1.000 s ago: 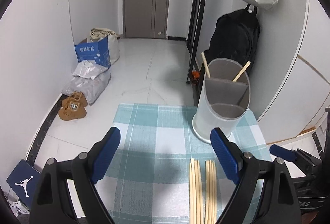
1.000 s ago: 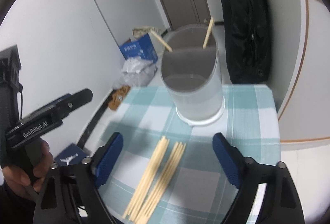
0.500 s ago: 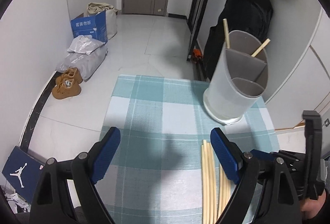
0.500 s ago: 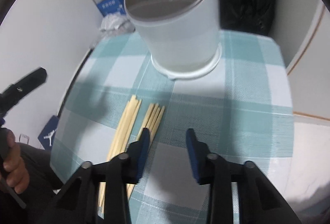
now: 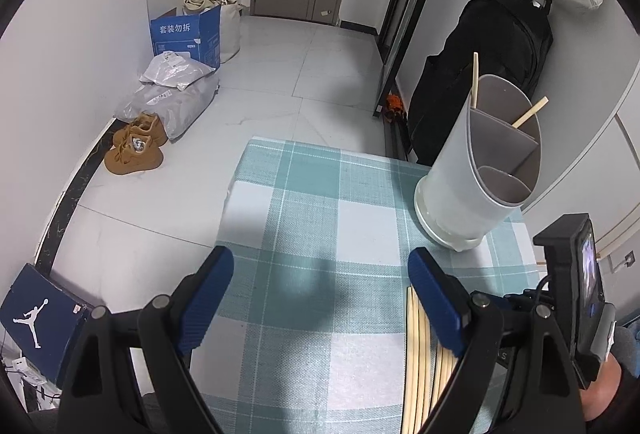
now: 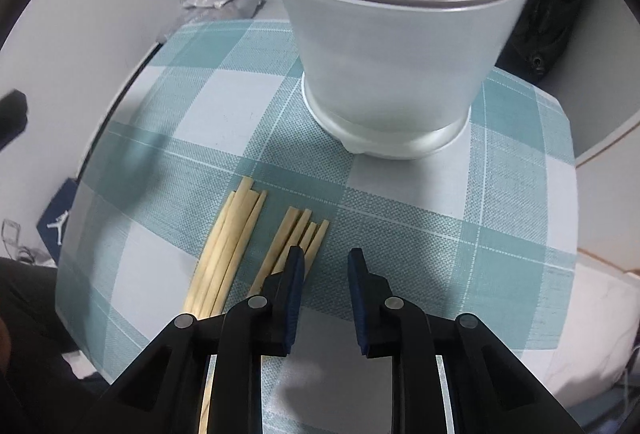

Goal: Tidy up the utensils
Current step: 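Lower the right tool onto the bundle and grasp one chopstick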

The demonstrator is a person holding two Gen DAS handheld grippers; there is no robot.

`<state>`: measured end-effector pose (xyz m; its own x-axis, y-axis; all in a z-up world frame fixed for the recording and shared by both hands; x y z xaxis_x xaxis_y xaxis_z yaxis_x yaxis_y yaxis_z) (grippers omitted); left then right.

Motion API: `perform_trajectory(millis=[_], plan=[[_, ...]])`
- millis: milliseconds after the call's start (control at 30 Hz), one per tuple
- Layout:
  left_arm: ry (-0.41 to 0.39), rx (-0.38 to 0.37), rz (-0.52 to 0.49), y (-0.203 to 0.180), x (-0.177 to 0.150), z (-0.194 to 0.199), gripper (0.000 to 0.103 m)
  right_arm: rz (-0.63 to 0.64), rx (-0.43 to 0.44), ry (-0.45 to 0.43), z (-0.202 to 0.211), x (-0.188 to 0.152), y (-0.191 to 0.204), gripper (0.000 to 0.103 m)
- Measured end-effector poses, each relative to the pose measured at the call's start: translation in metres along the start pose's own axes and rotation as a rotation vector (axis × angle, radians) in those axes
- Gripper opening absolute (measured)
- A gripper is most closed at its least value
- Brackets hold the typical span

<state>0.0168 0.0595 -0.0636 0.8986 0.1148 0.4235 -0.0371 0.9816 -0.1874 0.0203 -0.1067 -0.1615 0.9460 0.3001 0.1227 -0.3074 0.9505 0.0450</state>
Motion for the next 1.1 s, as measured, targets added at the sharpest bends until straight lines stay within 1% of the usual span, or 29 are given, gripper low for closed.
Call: perform_trajectory(millis=[100,167,300,533,633,700,733,767,800,867,967,1033,1100], plan=[[0.003,-0.009,-0.001,0.000,0.001,0.000,0.086,-0.012,-0.010,0.027,0.000,0.001,-0.001,0.020],[0.001,-0.008,-0.008,-0.002,0.001,0.001,0.086,-0.031,0.008,0.040,-0.001,0.001,-0.002,0.017],[0.003,0.004,-0.014,0.000,0.001,0.001,0.086,-0.024,-0.004,0.046,-0.001,0.004,0.001,0.017],[0.032,0.010,0.032,0.014,-0.001,-0.005,0.086,-0.053,-0.025,0.089,-0.013,0.027,0.009,0.016],[0.043,0.019,0.053,0.021,-0.001,-0.008,0.086,-0.047,-0.058,0.080,-0.018,0.037,0.015,0.016],[0.047,0.028,0.062,0.023,-0.001,-0.009,0.086,-0.055,-0.056,0.075,-0.019,0.038,0.015,0.016],[0.049,0.034,0.061,0.023,-0.002,-0.010,0.086,-0.063,-0.050,0.070,-0.019,0.039,0.014,0.015],[0.050,0.044,0.056,0.023,-0.002,-0.011,0.086,-0.067,-0.052,0.065,-0.020,0.039,0.013,0.009],[0.050,0.056,0.048,0.021,-0.003,-0.013,0.086,-0.071,-0.058,0.056,-0.020,0.039,0.012,0.006],[0.060,0.079,0.029,0.019,-0.006,-0.017,0.086,-0.090,-0.033,0.036,-0.016,0.034,0.007,0.004],[0.094,0.088,-0.006,0.015,-0.011,-0.025,0.086,-0.129,0.024,-0.001,-0.015,0.031,-0.004,0.004],[0.134,0.078,-0.040,0.008,-0.017,-0.033,0.086,-0.159,0.098,-0.043,-0.011,0.026,-0.011,0.003],[0.184,0.048,-0.073,0.000,-0.023,-0.042,0.086,-0.183,0.146,-0.092,-0.004,0.023,-0.018,0.003]])
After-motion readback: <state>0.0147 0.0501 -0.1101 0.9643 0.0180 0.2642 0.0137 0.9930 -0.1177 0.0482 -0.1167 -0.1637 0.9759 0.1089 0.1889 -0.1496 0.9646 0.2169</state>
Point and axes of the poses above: each gripper's, at about its wrist camera, not at the fingertips, and z roughly against the way its jaws point, y to its left, x to its top, the point moved 2 cm from there along -z, roughly the way its jaws point, and after that the axes turned 11 degrees about y, right-handed, at the moved point
